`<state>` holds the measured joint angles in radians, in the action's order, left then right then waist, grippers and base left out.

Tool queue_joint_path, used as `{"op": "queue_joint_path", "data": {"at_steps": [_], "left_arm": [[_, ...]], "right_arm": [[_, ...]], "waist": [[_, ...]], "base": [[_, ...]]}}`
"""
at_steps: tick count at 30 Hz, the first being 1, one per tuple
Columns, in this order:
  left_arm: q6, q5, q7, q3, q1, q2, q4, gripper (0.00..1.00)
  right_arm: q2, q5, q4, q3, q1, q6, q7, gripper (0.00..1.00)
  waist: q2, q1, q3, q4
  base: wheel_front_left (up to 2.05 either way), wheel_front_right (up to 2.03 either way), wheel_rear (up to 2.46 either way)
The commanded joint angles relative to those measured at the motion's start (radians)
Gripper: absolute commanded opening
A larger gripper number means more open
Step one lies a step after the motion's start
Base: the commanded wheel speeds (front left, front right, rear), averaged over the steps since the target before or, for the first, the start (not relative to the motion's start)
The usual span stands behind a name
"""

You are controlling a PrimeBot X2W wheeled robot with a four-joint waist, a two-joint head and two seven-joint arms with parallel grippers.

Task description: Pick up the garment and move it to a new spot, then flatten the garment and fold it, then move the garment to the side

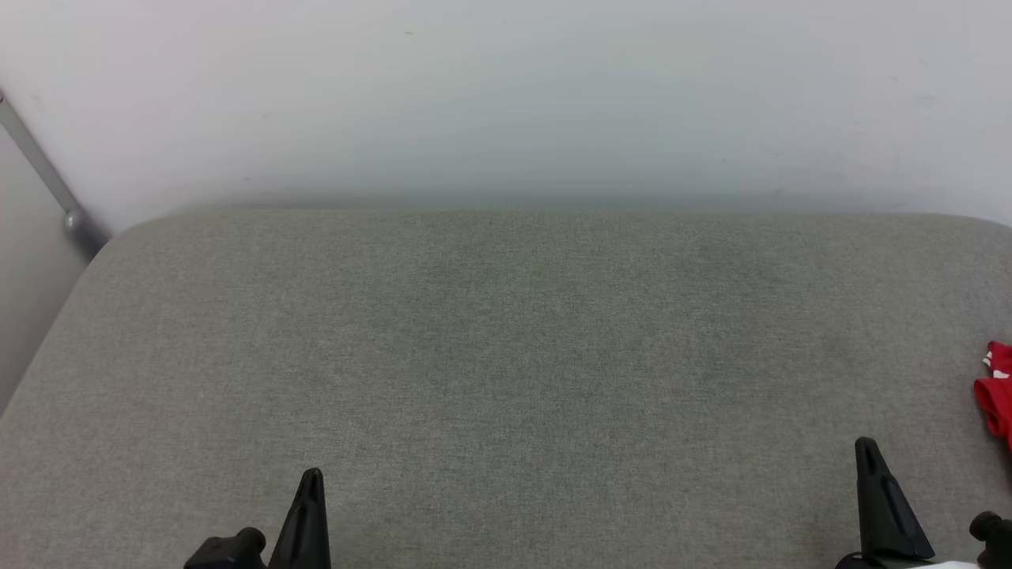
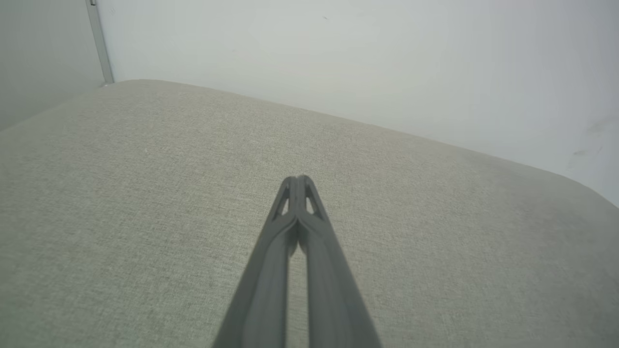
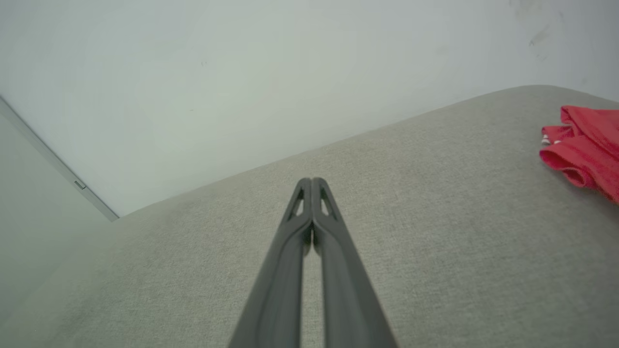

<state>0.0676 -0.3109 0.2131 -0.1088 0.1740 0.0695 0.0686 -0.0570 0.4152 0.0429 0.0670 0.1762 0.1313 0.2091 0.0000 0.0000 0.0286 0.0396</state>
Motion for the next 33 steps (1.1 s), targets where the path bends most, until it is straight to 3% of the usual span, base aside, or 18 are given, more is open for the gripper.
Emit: {"op": "queue_joint_path", "data": {"at_steps": [1, 33], "left_arm": [[-0.007, -0.034, -0.005, 0.007, -0.028, 0.007, -0.009, 0.0], [-0.087, -0.575, -0.107, 0.059, -0.136, 0.023, 0.067, 0.0]], "right_arm": [[-0.01, 0.035, -0.007, -0.001, -0.029, 0.0, -0.004, 0.0], [-0.025, 0.527, 0.075, -0.008, -0.135, 0.0, -0.112, 0.0]], "waist": [[0.0, 0.0, 0.0, 0.0], [0.0, 0.0, -0.009, -0.012]], "base": [[0.0, 0.0, 0.0], [0.0, 0.0, 0.0]]}}
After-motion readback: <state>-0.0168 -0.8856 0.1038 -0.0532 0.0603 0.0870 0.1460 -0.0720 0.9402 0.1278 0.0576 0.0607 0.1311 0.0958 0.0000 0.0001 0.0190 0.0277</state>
